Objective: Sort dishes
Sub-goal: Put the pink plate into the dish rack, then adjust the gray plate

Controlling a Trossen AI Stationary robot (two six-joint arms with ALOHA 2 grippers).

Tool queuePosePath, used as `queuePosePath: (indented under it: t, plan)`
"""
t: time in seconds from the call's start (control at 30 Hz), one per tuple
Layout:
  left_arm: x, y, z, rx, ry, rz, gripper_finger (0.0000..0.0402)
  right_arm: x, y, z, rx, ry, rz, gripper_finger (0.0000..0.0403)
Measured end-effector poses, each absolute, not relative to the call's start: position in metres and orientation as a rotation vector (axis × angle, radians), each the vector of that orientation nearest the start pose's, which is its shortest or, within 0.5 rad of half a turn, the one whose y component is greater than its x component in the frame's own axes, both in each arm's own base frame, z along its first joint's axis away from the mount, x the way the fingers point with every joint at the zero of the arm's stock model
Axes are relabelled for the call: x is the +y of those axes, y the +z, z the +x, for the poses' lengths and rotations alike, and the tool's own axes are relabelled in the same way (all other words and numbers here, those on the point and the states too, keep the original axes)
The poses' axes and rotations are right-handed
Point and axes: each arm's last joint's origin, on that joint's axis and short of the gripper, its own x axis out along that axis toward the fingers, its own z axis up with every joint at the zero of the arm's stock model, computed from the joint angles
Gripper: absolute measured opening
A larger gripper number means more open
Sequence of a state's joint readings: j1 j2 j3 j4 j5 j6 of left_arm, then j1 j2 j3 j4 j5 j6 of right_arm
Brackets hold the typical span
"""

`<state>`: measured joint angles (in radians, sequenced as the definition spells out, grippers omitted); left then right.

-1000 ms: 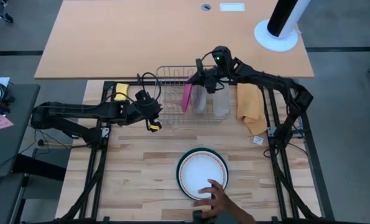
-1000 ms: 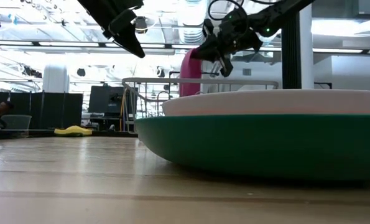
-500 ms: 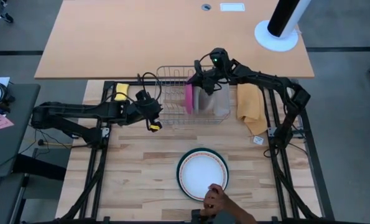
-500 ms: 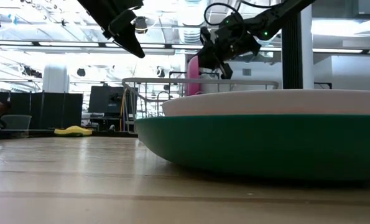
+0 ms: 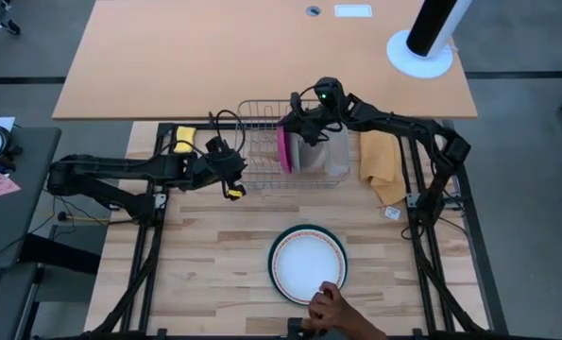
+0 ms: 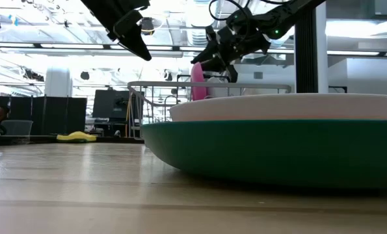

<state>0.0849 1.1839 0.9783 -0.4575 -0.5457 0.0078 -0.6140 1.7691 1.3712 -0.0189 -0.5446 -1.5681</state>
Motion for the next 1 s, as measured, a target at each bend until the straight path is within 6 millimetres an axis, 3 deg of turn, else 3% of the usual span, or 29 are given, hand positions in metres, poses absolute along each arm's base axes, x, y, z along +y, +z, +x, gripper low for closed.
queuePosePath:
  t: [0.57,1.0]
  plan:
    - [0.036,0.300,0.243,0.657,0.604,0.157,0.0068,-0.203,0.322,0.313,0.362,0.192,-1.209,0.0221]
    - [0.036,0.300,0.243,0.658,0.603,0.160,0.0068,-0.205,0.327,0.308,0.510,0.036,-1.187,0.0230]
